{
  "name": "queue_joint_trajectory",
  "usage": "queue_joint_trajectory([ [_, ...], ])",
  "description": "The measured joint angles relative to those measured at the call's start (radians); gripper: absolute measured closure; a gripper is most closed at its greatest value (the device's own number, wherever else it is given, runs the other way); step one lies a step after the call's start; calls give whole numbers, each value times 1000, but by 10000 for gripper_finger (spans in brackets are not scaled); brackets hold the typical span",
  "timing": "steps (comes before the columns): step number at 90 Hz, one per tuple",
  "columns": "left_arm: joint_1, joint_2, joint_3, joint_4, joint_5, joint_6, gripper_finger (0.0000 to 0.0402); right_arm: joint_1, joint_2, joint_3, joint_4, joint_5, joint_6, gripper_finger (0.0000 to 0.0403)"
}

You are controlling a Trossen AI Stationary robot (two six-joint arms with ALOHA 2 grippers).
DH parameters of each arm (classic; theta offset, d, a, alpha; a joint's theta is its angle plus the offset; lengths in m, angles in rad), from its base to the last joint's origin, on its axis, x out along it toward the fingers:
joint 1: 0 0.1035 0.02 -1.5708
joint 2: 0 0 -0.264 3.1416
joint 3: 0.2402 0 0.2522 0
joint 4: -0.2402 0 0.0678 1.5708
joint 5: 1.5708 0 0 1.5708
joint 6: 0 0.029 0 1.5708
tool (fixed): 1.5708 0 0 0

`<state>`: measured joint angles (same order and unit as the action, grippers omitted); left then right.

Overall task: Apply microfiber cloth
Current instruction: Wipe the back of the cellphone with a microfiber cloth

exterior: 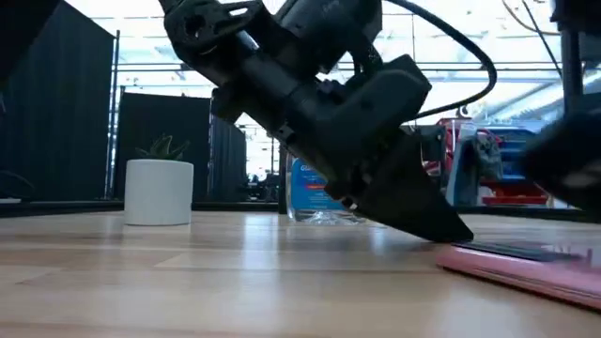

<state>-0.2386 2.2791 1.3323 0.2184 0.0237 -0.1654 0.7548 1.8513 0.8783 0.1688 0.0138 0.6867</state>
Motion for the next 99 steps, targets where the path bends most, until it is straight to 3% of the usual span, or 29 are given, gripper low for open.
queue_joint_trajectory([
  [8, 1, 0, -2, 8, 10, -2, 248, 1, -13, -1, -9, 28, -18, 387],
  [32, -2, -20, -4, 13, 43, 9, 247, -53, -88, -3, -55, 293, -178, 387],
  [49, -5, -88, -12, -37, 56, 21, 247, -66, -153, -3, -100, 295, -209, 387],
  [62, -24, -130, -11, -15, 64, 45, 247, -29, -311, -3, -199, 307, -165, 387],
  [80, -64, -125, -8, 0, 104, 76, 247, 59, -508, -2, -351, 419, -81, 387],
  [99, -95, -85, -5, 119, 162, 122, 247, 87, -474, -2, -404, 485, -14, 387],
])
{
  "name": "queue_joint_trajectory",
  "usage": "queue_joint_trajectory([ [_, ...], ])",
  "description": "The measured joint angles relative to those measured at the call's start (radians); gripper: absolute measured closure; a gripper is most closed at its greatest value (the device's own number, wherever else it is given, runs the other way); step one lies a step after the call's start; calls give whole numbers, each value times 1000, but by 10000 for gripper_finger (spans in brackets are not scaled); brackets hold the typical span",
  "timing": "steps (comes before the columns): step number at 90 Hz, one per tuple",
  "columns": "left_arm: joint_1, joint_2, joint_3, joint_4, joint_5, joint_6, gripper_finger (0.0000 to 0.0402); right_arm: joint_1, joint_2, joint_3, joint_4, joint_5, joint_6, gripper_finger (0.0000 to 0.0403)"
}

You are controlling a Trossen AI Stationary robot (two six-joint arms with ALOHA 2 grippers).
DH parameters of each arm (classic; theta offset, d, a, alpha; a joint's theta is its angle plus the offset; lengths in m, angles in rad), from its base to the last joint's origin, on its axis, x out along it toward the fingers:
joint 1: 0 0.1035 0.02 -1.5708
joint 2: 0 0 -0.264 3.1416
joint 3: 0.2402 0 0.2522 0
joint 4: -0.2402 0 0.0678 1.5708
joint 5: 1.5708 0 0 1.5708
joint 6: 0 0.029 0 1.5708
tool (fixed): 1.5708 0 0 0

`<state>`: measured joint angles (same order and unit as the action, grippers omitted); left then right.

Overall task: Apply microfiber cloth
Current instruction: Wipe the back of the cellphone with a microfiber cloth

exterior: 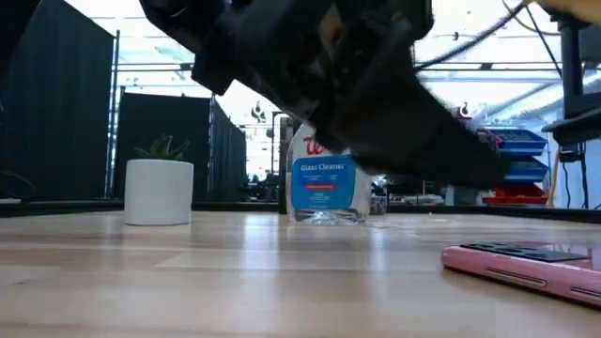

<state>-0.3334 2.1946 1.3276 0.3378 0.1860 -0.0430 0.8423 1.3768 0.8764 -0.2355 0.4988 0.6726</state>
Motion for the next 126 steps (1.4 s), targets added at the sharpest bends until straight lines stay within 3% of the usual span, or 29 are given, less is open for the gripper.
queue_joint_trajectory([
  [17, -9, 47, 6, 46, 4, -1, 247, -5, 148, 0, 45, -21, 19, 387],
  [40, 11, 86, 10, 59, 0, -3, 247, -28, 338, 0, 323, -35, -76, 387],
  [59, 19, 86, 12, 36, -11, 1, 247, -84, 477, 2, 326, -74, -11, 387],
  [93, 37, 88, 11, -8, -47, -21, 247, -67, 469, 2, 373, -340, 51, 387],
  [126, 38, 90, 10, -10, -60, -33, 247, -41, 446, -4, 322, -711, 183, 387],
])
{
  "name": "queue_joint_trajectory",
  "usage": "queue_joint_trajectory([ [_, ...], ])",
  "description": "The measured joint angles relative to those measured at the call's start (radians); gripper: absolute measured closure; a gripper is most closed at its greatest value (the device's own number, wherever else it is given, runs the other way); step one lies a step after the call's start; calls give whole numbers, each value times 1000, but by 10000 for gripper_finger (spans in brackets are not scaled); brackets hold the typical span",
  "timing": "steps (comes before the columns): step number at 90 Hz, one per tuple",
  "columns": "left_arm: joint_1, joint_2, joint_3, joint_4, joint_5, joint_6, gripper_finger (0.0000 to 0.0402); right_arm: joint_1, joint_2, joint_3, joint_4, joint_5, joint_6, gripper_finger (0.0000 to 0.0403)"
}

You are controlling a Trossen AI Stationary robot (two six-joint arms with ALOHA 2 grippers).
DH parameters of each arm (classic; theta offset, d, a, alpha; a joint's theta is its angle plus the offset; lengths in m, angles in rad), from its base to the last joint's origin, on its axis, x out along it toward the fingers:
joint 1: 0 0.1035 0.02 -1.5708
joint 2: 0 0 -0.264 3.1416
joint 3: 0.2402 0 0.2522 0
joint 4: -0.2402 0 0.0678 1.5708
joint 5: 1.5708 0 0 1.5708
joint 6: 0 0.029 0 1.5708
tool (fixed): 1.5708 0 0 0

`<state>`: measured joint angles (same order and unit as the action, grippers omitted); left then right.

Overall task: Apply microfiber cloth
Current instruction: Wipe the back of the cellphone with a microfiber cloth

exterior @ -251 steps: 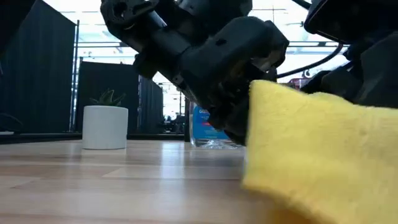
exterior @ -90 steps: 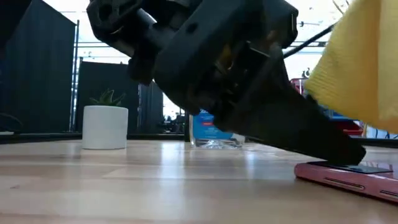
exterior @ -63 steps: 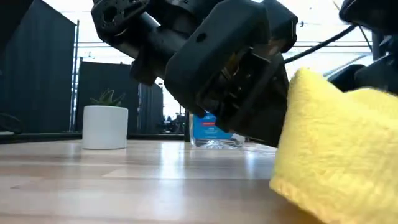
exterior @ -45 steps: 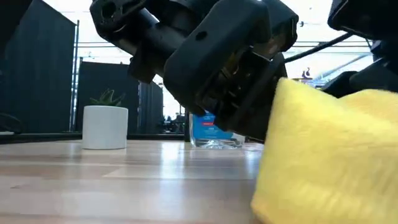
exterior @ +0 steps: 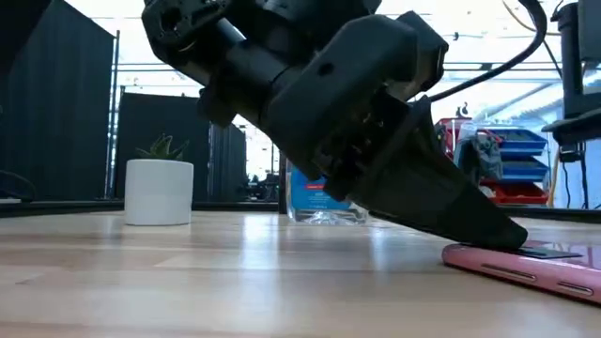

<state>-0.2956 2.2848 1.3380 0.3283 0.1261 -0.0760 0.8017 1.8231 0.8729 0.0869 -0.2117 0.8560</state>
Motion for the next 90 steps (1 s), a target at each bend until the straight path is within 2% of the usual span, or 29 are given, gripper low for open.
queue_joint_trajectory([
  [5, 0, 0, 0, 0, 0, 2, 247, 0, -39, 0, -40, 11, -3, 387],
  [10, 0, 0, 0, 0, 0, 3, 247, -2, -90, 2, -92, 71, -19, 387],
  [28, 0, -11, -3, 4, 0, 9, 247, -2, -229, 2, -325, 413, -100, 387],
  [36, 0, -39, -5, -35, -9, 37, 247, -3, -273, 3, -458, 504, -101, 387],
  [47, 0, -108, -10, -130, -48, 44, 247, 7, -337, 3, -652, 565, -40, 387],
  [61, -3, -217, -6, -231, -131, 67, 247, 23, -382, 3, -915, 704, 113, 383],
  [67, -7, -255, -5, -298, -158, 65, 247, 23, -387, 3, -1010, 710, 184, 368],
  [75, -16, -279, -6, -348, -167, 52, 247, 23, -389, 3, -1097, 693, 313, 329],
  [90, -49, -302, -5, -394, -176, -2, 247, 23, -393, 3, -1245, 526, 452, 225],
])
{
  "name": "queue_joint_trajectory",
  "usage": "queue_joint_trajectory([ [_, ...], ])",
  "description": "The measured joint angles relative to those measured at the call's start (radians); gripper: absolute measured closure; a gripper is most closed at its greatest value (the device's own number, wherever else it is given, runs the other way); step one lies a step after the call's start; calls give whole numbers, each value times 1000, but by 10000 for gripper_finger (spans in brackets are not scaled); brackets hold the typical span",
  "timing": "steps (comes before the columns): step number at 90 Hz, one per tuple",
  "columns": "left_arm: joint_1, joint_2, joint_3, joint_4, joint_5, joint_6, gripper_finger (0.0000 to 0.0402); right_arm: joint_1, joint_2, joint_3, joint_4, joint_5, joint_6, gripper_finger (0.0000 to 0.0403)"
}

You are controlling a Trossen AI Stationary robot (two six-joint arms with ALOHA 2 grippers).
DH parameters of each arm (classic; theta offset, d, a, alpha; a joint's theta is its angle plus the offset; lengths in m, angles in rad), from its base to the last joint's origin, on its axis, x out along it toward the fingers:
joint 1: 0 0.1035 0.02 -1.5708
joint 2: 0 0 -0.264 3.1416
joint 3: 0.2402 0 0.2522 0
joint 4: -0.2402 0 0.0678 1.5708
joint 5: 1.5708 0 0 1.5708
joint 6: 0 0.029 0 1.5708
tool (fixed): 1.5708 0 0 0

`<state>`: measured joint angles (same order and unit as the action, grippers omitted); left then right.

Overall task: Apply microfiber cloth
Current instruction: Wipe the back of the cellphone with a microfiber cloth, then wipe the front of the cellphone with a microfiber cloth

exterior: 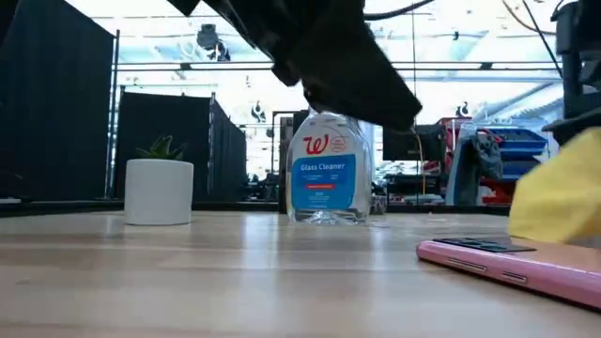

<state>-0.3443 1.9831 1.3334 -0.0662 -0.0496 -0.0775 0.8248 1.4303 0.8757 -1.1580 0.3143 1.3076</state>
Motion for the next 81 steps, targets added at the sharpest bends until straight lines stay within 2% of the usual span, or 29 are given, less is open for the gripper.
queue_joint_trajectory([
  [8, -22, 3, 0, -16, 0, -21, 247, 1, -5, 0, -28, -126, 82, 176],
  [14, -39, 3, 0, -8, 0, -21, 247, 15, -13, 0, 1, -182, 135, 149],
  [20, -55, 2, 0, -5, -8, -21, 247, 39, -18, 0, 53, -172, 189, 129],
  [27, -67, 2, 0, -7, -10, -21, 247, 66, -16, 0, 161, -96, 226, 114],
  [36, -78, 8, 2, 4, -19, -34, 247, 86, 0, 0, 341, 39, 217, 106],
  [47, -90, 14, 2, 4, -56, -68, 247, 84, 40, 1, 554, 138, 191, 106],
  [58, -98, 25, 2, 3, -68, -73, 247, 59, 105, 1, 708, 99, 187, 109],
  [66, -98, 50, 3, 24, -70, -74, 247, 44, 141, 1, 721, 49, 188, 109],
  [81, -99, 115, 2, 82, -68, -70, 247, 26, 184, 1, 796, 38, 226, 109],
])
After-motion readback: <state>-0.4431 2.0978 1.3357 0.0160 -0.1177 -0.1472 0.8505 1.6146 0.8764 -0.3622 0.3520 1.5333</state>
